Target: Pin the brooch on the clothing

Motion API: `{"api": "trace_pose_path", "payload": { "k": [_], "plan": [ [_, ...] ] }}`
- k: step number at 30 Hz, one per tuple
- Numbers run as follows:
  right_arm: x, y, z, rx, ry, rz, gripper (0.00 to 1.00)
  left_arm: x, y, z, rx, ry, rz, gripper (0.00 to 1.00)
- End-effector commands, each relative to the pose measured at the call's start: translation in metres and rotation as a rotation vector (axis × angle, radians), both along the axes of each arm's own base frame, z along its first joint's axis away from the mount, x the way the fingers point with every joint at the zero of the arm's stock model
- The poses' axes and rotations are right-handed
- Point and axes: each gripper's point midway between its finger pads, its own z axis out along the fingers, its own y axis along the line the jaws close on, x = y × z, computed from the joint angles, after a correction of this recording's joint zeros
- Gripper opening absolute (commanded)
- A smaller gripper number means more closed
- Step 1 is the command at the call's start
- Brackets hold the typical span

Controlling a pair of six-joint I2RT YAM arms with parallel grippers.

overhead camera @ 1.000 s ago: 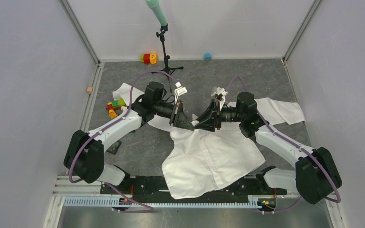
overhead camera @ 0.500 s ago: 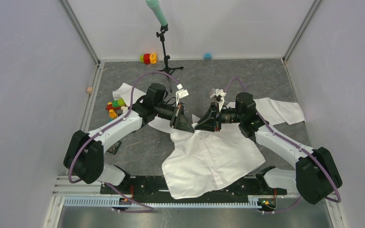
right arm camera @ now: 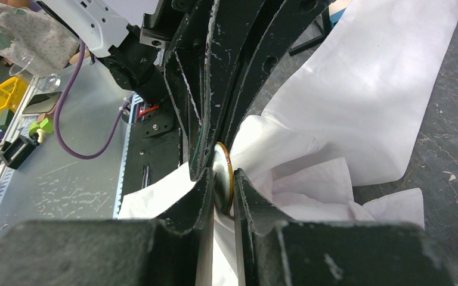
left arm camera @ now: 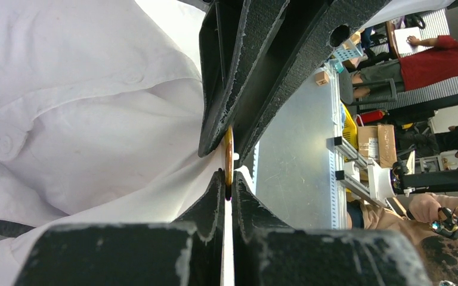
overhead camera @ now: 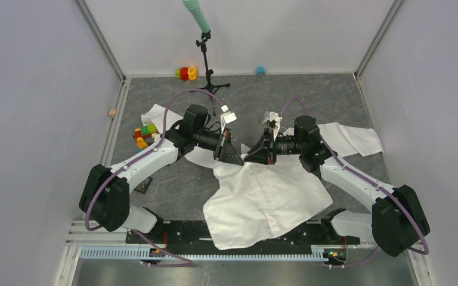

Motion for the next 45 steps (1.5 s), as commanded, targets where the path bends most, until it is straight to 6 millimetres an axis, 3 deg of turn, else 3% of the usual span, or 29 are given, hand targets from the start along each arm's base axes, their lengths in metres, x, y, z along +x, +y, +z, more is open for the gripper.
{"api": "trace_pose_path", "payload": {
  "k": [1, 25, 45],
  "plan": [
    [0.021, -0.007, -0.013, -0.065, -0.050, -0.107, 0.05, -0.021, 0.001, 0.039, -0.110, -0.072, -0.101, 0.02],
    [0.022, -0.017, -0.007, -0.076, -0.104, -0.168, 0.04, 0.003, -0.001, 0.027, -0.046, -0.100, 0.030, 0.02],
    [0.035, -0.030, -0.017, -0.131, -0.139, -0.276, 0.04, 0.018, 0.005, 0.025, -0.031, -0.103, 0.096, 0.02]
  ]
}}
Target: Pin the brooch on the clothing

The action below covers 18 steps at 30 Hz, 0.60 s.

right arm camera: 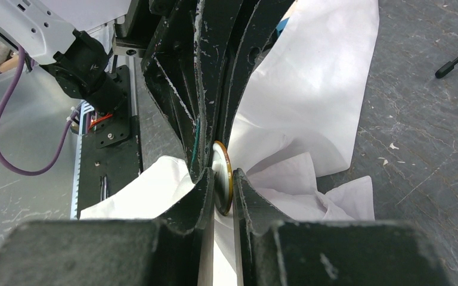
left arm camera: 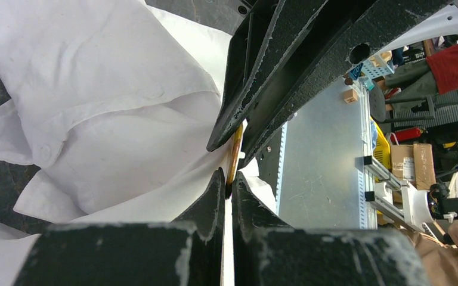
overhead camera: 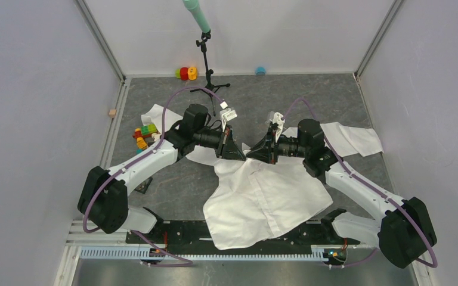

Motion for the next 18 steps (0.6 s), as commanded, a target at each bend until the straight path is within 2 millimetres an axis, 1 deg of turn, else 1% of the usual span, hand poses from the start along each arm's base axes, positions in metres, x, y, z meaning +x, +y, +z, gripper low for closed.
{"api": "trace_pose_path", "payload": {
  "k": [1, 8, 11, 18],
  "plan": [
    [0.022, -0.020, -0.023, -0.084, -0.026, -0.136, 0.04, 0.000, 0.010, 0.021, -0.038, -0.007, 0.013, 0.02],
    [0.024, -0.024, -0.024, -0.097, -0.035, -0.161, 0.05, 0.010, 0.014, 0.018, -0.024, 0.003, 0.054, 0.02],
    [0.025, -0.025, -0.022, -0.093, -0.043, -0.167, 0.11, 0.011, 0.014, 0.016, -0.020, 0.007, 0.058, 0.02],
    [0.018, -0.020, -0.013, -0.065, -0.043, -0.121, 0.32, 0.015, 0.015, 0.008, 0.014, 0.022, 0.078, 0.02]
  ]
}}
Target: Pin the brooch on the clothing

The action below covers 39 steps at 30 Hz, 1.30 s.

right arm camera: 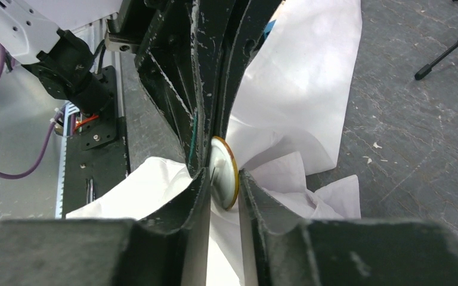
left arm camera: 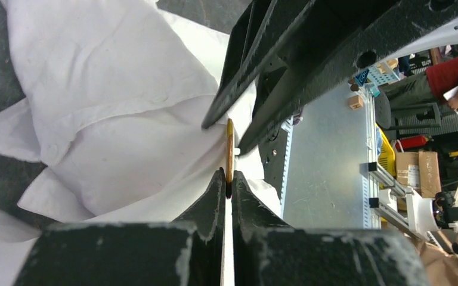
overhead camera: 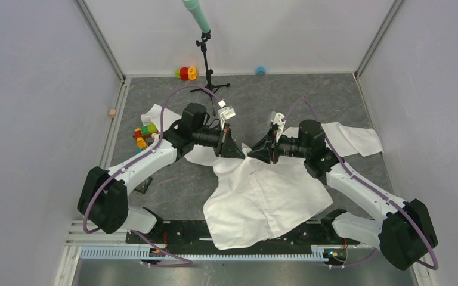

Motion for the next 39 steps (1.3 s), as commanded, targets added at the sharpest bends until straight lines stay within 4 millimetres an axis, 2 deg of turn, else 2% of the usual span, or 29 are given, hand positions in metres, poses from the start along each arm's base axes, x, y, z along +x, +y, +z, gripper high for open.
{"api": "trace_pose_path", "payload": {
  "k": [1, 3, 7, 15, 22, 23, 24, 26, 28, 29, 31, 34, 37, 39],
  "plan": [
    [0.012, -0.017, -0.010, -0.046, -0.008, -0.083, 0.37, 0.008, 0.014, 0.006, 0.018, 0.041, 0.054, 0.02],
    [0.011, -0.017, -0.005, -0.034, -0.019, -0.082, 0.46, 0.008, 0.015, 0.005, 0.026, 0.041, 0.057, 0.02],
    [0.011, -0.018, 0.003, -0.021, -0.038, -0.087, 0.55, 0.009, 0.015, 0.004, 0.032, 0.040, 0.060, 0.02],
    [0.004, -0.014, 0.003, -0.006, -0.025, -0.039, 0.74, 0.010, 0.017, 0.003, 0.042, 0.028, 0.073, 0.02],
    [0.011, -0.018, 0.003, -0.015, -0.044, -0.087, 0.81, 0.021, 0.022, -0.008, 0.115, 0.011, 0.139, 0.03],
    [0.015, -0.021, 0.002, -0.024, -0.051, -0.120, 0.81, 0.024, 0.025, -0.012, 0.141, 0.008, 0.155, 0.13],
    [0.022, -0.026, 0.003, -0.034, -0.061, -0.171, 0.82, 0.026, 0.027, -0.016, 0.166, 0.002, 0.172, 0.33],
    [0.037, -0.039, 0.002, -0.066, -0.080, -0.290, 0.84, 0.033, 0.033, -0.021, 0.212, -0.022, 0.214, 0.65],
    [0.050, -0.053, 0.004, -0.092, -0.101, -0.398, 0.85, 0.039, 0.040, -0.018, 0.233, -0.068, 0.260, 0.86],
    [0.053, -0.058, 0.007, -0.093, -0.114, -0.431, 0.85, 0.044, 0.044, -0.018, 0.248, -0.094, 0.292, 0.92],
    [0.059, -0.069, 0.011, -0.097, -0.129, -0.512, 0.86, 0.056, 0.059, -0.016, 0.292, -0.143, 0.394, 0.99],
    [0.066, -0.085, 0.012, -0.119, -0.144, -0.612, 0.87, 0.075, 0.095, -0.019, 0.347, -0.120, 0.602, 1.00],
    [0.070, -0.098, 0.006, -0.141, -0.146, -0.684, 0.87, 0.091, 0.155, -0.041, 0.435, -0.003, 0.907, 1.00],
    [0.069, -0.101, 0.002, -0.150, -0.143, -0.695, 0.88, 0.091, 0.202, -0.054, 0.495, 0.041, 1.130, 1.00]
  ]
}}
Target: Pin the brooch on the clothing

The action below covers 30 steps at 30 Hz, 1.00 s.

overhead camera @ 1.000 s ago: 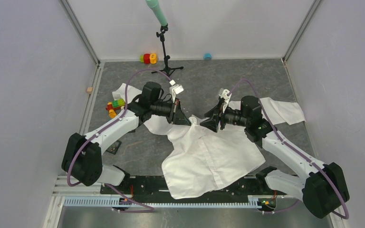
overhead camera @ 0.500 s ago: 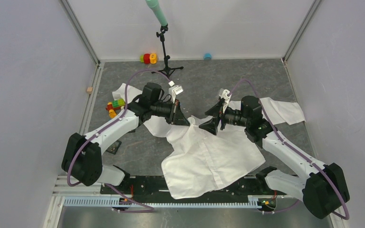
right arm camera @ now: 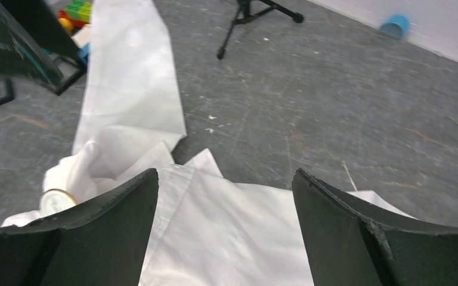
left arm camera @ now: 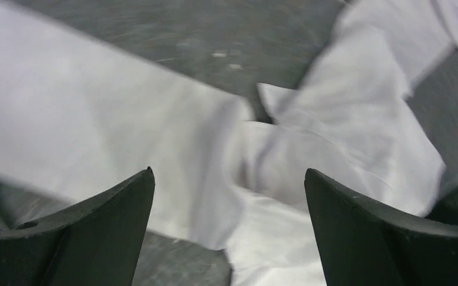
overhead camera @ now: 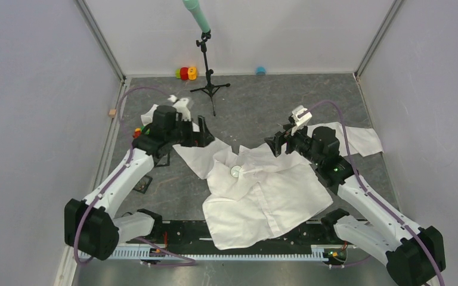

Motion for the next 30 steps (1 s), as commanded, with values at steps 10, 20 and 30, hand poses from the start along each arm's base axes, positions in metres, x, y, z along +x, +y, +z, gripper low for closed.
{"api": "trace_pose_path", "payload": {
  "k": [10, 20, 30],
  "plan": [
    [0.027, -0.076, -0.021, -0.100, 0.012, -0.356, 0.95, -0.036, 0.199, -0.065, 0.225, 0.192, 0.974, 1.00],
    [0.040, -0.136, -0.017, -0.040, 0.034, -0.490, 0.95, -0.087, 0.275, -0.103, 0.412, 0.393, 1.318, 1.00],
    [0.041, -0.150, -0.022, -0.031, 0.044, -0.527, 0.95, -0.100, 0.298, -0.119, 0.449, 0.469, 1.481, 0.92]
  ]
}}
